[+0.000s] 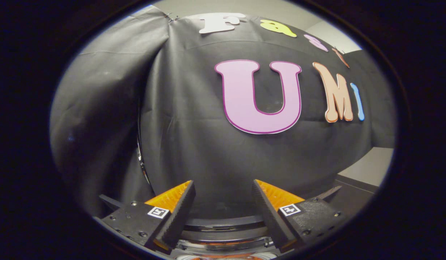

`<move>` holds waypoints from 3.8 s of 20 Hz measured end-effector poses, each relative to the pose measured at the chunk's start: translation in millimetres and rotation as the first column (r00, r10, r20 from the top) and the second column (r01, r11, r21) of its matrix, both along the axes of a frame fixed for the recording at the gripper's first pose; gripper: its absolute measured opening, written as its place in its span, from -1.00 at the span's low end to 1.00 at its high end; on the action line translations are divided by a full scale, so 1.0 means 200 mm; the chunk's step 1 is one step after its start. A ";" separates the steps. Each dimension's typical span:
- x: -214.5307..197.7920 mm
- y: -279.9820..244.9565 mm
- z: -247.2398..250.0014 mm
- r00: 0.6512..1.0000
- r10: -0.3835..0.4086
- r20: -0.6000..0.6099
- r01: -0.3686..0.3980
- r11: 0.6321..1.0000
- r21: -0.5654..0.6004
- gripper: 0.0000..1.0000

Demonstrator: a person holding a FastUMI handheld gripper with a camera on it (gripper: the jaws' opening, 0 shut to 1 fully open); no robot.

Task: Put the clothes into the washing machine and then close the washing machine lid.

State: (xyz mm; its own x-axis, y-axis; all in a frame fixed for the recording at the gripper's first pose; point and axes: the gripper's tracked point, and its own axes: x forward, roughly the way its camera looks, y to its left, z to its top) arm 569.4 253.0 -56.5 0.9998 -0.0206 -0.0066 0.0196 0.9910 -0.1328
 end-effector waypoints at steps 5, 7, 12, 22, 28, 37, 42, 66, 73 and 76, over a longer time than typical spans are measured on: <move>-0.07 0.00 0.01 1.000 0.016 0.025 -0.016 1.000 0.001 0.91; -0.09 0.00 0.01 0.999 0.020 0.026 -0.020 1.000 -0.001 0.91; -0.15 0.00 -0.02 1.000 0.018 -0.010 -0.018 1.000 -0.002 0.91; -0.25 -0.01 -0.05 0.999 0.032 -0.017 -0.032 0.999 -0.003 0.91; -0.32 0.00 -0.08 0.998 0.060 -0.011 -0.060 0.998 -0.004 0.91; -0.37 0.00 -0.10 0.996 0.084 -0.005 -0.084 0.996 -0.004 0.91; -0.42 -0.01 -0.15 0.997 0.081 -0.017 -0.081 0.997 -0.004 0.90; -0.88 -0.27 -0.48 0.976 0.072 -0.208 -0.072 0.997 0.009 0.91; -1.14 -0.41 -0.27 0.985 0.073 -0.157 -0.069 0.997 0.029 0.91; -1.26 -0.44 -0.16 0.989 0.073 -0.131 -0.073 0.997 0.005 0.91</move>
